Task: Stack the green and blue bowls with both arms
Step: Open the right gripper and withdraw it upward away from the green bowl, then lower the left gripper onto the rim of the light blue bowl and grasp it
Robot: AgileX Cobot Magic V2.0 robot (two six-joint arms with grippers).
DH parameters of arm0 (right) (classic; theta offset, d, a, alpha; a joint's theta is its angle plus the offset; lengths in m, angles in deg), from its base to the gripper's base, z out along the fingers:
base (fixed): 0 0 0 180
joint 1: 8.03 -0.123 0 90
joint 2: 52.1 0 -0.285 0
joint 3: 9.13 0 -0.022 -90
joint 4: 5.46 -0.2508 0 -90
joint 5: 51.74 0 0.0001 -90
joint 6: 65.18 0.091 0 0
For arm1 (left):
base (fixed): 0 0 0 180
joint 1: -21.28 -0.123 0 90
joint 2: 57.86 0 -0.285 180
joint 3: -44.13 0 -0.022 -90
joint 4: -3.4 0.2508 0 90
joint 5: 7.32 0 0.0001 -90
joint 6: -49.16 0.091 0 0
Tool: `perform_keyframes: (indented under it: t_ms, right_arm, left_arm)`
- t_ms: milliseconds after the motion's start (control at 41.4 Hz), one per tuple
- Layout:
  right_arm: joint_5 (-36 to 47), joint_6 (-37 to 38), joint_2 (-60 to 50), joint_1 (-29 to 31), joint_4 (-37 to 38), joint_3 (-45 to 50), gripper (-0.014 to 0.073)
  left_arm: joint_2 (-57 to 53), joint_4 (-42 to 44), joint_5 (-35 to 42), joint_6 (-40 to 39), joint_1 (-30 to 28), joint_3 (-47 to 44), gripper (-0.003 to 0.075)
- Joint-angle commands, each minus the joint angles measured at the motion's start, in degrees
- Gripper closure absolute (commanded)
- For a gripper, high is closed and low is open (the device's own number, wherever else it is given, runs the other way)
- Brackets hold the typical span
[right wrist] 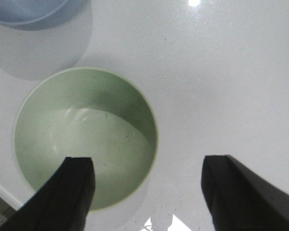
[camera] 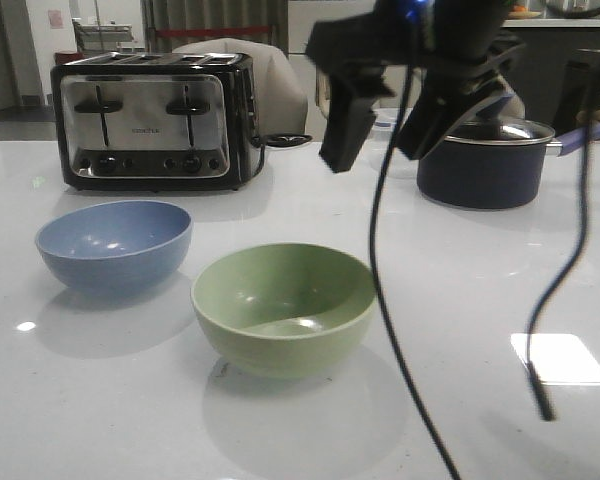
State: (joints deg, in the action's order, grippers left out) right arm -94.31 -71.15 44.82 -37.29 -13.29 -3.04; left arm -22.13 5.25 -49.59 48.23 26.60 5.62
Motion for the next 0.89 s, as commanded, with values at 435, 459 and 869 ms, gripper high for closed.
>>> perform_keyframes:
  t_ms: [435, 459, 869]
  right_arm:
    - [9.7, -3.8, -37.4, -0.1, 0.2, 27.6, 0.0025]
    - [9.7, -3.8, -38.6, -0.1, 0.2, 28.2, 0.0025]
    - [9.7, -3.8, -47.0, -0.1, 0.2, 31.7, 0.0025]
  left_arm:
    - [0.8, -0.2, 4.4, -0.4, 0.2, 1.6, 0.0137]
    - [1.1, -0.2, 4.5, -0.3, 0.2, 1.6, 0.0137]
    - [20.1, -1.9, 5.4, 2.5, 5.2, 7.1, 0.0137]
